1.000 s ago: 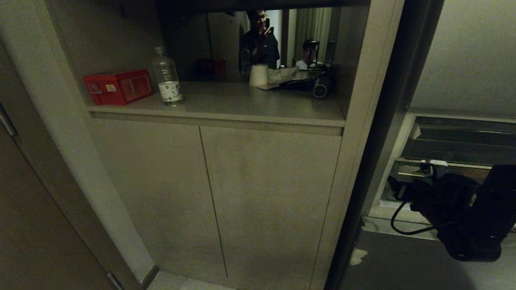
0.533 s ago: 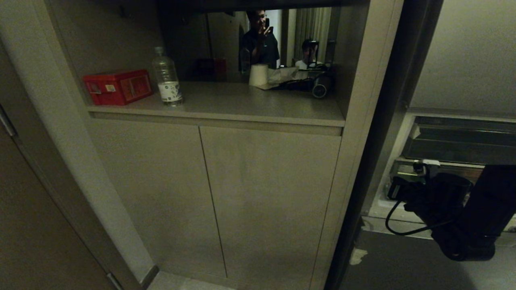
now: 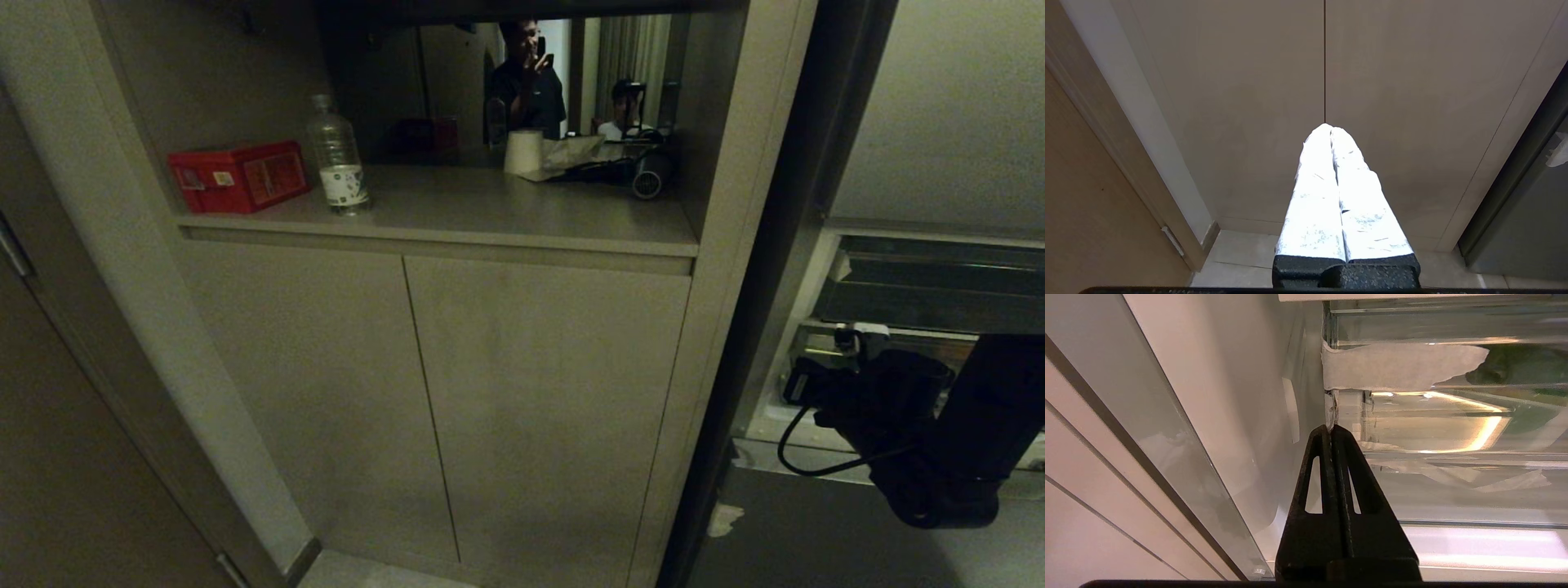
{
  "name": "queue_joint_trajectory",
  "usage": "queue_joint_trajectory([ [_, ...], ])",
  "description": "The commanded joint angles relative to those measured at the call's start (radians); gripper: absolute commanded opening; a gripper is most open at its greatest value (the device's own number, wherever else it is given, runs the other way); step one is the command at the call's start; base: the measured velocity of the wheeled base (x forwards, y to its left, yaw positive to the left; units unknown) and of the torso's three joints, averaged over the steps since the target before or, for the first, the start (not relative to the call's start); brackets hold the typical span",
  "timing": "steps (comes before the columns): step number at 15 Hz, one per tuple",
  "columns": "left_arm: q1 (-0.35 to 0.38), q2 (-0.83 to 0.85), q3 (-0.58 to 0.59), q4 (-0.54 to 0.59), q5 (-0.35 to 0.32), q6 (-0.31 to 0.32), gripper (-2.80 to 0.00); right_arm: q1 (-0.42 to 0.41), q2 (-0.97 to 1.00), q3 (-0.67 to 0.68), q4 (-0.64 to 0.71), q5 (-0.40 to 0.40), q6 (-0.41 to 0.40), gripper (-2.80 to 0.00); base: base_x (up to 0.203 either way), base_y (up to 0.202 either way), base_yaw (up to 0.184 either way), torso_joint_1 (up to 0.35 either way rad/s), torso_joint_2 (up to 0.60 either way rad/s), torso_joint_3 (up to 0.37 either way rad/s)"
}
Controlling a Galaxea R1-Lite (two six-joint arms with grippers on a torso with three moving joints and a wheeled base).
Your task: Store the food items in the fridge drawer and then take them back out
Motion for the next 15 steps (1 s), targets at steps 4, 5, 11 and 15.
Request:
queue_joint_trajectory([
  [4, 0.000, 0.001, 0.000, 0.000, 0.000, 0.000, -2.80, -0.001, -0.031, 0.053, -0.011, -0.002, 0.005, -2.80, 0.000, 0.000, 0.000, 0.000, 0.00, 0.000],
  [5, 0.000, 0.001, 0.000, -0.001, 0.000, 0.000, -2.80, -0.002, -0.040, 0.067, -0.011, -0.001, 0.006, -2.80, 0.000, 0.000, 0.000, 0.000, 0.00, 0.000],
  [11, 0.000, 0.001, 0.000, -0.001, 0.000, 0.000, -2.80, -0.007, -0.056, 0.098, -0.011, 0.000, 0.012, -2.80, 0.000, 0.000, 0.000, 0.000, 0.00, 0.000],
  [15, 0.000, 0.001, 0.000, 0.000, 0.000, 0.000, -2.80, -0.013, -0.056, 0.100, -0.011, 0.000, 0.011, -2.80, 0.000, 0.000, 0.000, 0.000, 0.00, 0.000],
])
